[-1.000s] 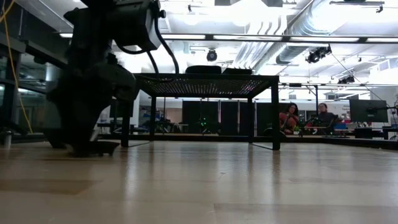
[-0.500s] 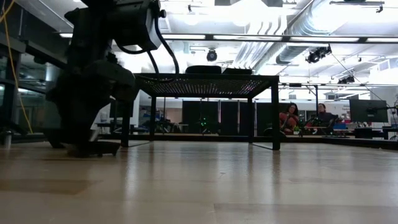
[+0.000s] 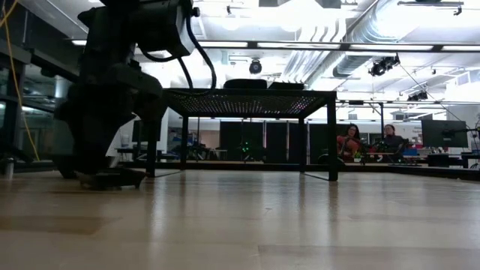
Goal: Pick & Place Mini shaped plates
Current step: Stack the black square plate on top of the other black square plates on the shelf
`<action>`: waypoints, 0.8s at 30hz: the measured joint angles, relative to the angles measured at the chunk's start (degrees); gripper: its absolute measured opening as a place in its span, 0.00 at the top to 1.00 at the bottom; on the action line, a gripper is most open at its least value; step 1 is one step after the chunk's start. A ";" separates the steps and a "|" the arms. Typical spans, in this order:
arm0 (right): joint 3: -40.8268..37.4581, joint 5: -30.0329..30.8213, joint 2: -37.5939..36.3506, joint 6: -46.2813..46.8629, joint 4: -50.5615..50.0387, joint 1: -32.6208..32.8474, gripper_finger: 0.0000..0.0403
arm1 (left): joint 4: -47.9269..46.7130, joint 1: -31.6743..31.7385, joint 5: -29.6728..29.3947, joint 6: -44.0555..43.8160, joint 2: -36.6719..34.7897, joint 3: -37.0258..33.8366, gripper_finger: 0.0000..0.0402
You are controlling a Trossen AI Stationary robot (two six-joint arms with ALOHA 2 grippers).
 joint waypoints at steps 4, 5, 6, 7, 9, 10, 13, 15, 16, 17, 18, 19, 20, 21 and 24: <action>0.00 0.00 -0.02 1.01 -0.04 0.00 0.63 | -1.94 -0.02 -0.42 0.01 -0.74 1.23 1.00; 0.00 0.00 -0.06 1.00 -0.08 0.00 0.63 | -2.09 0.00 -0.75 0.05 -0.78 1.99 1.00; 0.00 0.00 -0.07 0.99 -0.17 0.00 0.63 | -2.53 -0.02 -1.25 0.14 -0.78 2.75 1.00; 0.00 0.01 -0.08 1.03 -0.28 0.00 0.63 | -3.58 -0.02 -1.90 0.23 -1.04 3.52 1.00; 0.00 0.18 -0.14 1.01 -0.43 0.00 0.63 | -4.86 -0.04 -2.92 0.42 -1.46 5.33 1.00; 0.00 0.22 -0.15 0.99 -0.60 0.00 0.63 | -4.62 -0.14 -3.45 0.45 -1.46 6.35 1.00; 0.00 0.22 -0.20 1.14 -0.85 0.00 0.63 | -6.75 -0.89 -5.89 0.56 -2.12 9.06 1.00; 0.00 0.24 -0.17 1.25 -0.99 0.00 0.63 | -6.09 -1.72 -7.34 0.29 -2.31 11.14 1.00; 0.00 0.26 -0.17 1.29 -1.01 0.00 0.63 | -7.39 -2.09 -8.26 0.18 -2.55 11.99 1.00; 0.00 0.43 -0.20 1.54 -1.01 0.00 0.62 | -8.34 -2.48 -9.39 0.07 -2.75 12.90 1.00; 0.00 0.81 -0.20 2.12 -1.01 0.00 0.63 | -8.23 -3.03 -10.52 -0.36 -2.79 14.04 1.00; 0.00 1.19 -0.20 2.60 -1.01 0.00 0.63 | -8.34 -3.55 -11.73 -0.93 -2.80 15.19 1.00; 0.00 1.54 -0.20 3.01 -1.03 0.00 0.63 | -9.69 -4.10 -13.21 -1.38 -2.95 16.23 1.00; 0.00 1.95 -0.20 3.59 -1.03 0.00 0.63 | -11.19 -4.72 -14.56 -1.85 -3.19 17.04 1.00; 0.00 2.46 -0.17 5.81 -1.03 0.00 0.63 | -11.38 -6.73 -19.52 -4.64 -3.31 19.50 1.00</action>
